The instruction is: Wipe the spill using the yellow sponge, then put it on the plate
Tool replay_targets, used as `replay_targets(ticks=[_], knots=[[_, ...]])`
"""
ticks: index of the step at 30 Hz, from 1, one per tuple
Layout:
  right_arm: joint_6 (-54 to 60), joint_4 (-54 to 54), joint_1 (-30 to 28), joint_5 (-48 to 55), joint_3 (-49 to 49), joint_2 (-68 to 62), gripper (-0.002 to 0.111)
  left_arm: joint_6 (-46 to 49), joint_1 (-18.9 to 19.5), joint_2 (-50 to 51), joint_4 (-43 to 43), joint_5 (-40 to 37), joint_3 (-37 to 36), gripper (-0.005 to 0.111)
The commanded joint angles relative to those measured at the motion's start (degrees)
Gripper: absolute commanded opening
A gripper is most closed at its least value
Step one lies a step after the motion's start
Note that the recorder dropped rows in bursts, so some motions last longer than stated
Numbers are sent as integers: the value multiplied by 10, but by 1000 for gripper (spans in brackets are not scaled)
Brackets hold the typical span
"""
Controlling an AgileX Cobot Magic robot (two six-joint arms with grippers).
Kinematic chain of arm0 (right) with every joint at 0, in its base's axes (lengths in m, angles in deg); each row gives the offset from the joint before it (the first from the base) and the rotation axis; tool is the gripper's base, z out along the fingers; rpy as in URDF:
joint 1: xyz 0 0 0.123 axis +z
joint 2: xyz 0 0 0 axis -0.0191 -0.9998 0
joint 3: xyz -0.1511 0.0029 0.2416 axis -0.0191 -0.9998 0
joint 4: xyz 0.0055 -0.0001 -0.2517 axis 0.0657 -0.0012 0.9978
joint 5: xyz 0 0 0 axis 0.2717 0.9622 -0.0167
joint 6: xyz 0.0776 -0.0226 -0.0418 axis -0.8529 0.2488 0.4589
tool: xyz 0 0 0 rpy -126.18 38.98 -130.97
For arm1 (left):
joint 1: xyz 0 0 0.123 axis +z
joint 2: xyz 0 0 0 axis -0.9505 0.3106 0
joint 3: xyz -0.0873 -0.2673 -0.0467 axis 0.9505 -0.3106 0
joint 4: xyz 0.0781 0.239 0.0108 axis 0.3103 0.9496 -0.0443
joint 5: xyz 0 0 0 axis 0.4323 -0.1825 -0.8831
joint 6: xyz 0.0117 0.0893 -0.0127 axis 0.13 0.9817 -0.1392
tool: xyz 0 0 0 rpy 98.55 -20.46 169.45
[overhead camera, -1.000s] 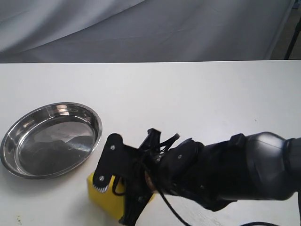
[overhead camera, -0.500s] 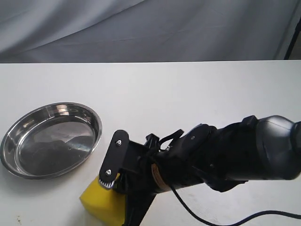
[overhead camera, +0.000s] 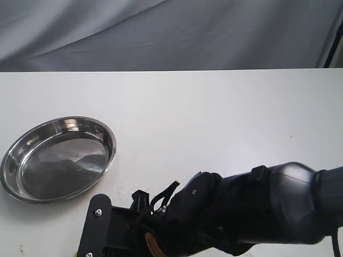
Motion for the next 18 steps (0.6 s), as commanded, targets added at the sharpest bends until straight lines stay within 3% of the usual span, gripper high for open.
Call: replay_targets(ticks=[1,6,10,12,18], knots=[[2,11,12,19,-8,-28,0,-1,1,-3,-1,6,-2,0],[2,11,10,248,-8,-29,0,-1,1,-3,-1,6,-2,0],[2,11,-27,285,-8,-29,0,-1,1,-3,-1,6,-2,0],[0,11,-59,270,-8,-29,0,-1,1,-3,-1,6,-2,0],[9,11,-74,14,-8,-29,0,-1,1,-3,-1,6,-2,0]])
